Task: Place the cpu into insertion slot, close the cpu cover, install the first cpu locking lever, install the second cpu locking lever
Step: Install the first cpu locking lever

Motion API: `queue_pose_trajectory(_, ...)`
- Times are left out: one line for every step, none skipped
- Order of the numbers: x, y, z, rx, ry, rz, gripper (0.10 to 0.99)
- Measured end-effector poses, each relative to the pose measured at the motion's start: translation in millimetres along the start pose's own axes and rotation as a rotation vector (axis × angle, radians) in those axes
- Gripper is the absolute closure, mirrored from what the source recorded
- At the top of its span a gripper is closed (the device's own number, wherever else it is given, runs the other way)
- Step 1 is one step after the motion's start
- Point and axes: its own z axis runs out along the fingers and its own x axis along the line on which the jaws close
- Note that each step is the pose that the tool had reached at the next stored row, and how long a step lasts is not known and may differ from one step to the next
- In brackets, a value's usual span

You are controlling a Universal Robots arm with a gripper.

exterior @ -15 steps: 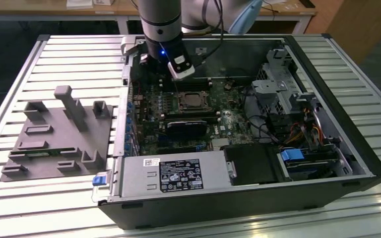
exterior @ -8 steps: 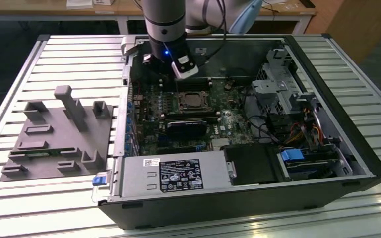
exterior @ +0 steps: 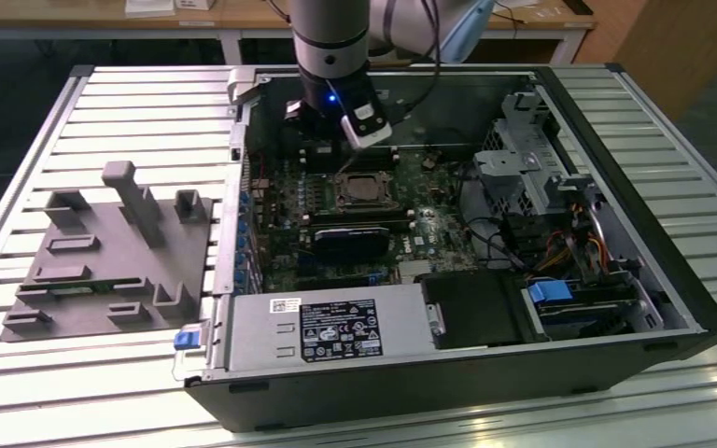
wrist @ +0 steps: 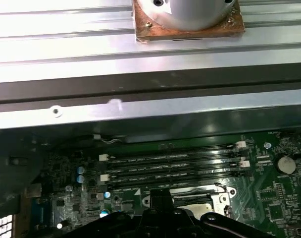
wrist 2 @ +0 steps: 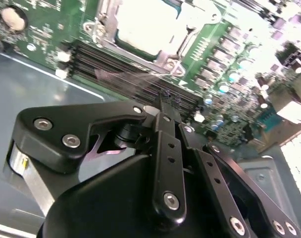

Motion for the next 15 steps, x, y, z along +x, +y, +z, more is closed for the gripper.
queue_pose_trajectory(-2.4,0.3,0.2,0.000,0.0000,0.000,0.984)
queue_pose_trajectory(-4.6,0.5,0.3,0.000,0.0000,0.000,0.984)
queue_pose_trajectory(-6.7,0.7,0.5,0.000,0.0000,0.000,0.984)
queue_pose_trajectory(-8.1,0.9,0.6,0.000,0.0001,0.000,0.984)
queue_pose_trajectory(-8.5,0.9,0.5,0.000,0.0002,0.000,0.984)
queue_pose_trajectory(-8.5,0.9,0.6,0.000,0.0000,0.000,0.984)
queue_pose_trajectory(-8.6,0.9,0.6,0.000,0.0000,0.000,0.984)
queue_pose_trajectory(-8.8,0.9,0.6,0.000,0.0000,0.000,0.984)
queue_pose_trajectory(-8.9,0.9,0.6,0.000,0.0000,0.000,0.984)
queue_pose_trajectory(-9.0,0.9,0.6,0.000,0.0000,0.000,0.984)
queue_pose_trajectory(-9.0,1.0,0.6,0.000,0.0000,0.000,0.984)
queue_pose_trajectory(-9.1,0.9,0.7,0.000,-0.0007,0.000,0.984)
queue_pose_trajectory(-9.1,0.9,1.0,0.000,-0.0023,-0.001,0.984)
queue_pose_trajectory(-8.7,0.8,1.3,-0.001,-0.0071,-0.002,0.984)
queue_pose_trajectory(-7.9,0.6,1.6,0.000,-0.0162,-0.004,0.984)
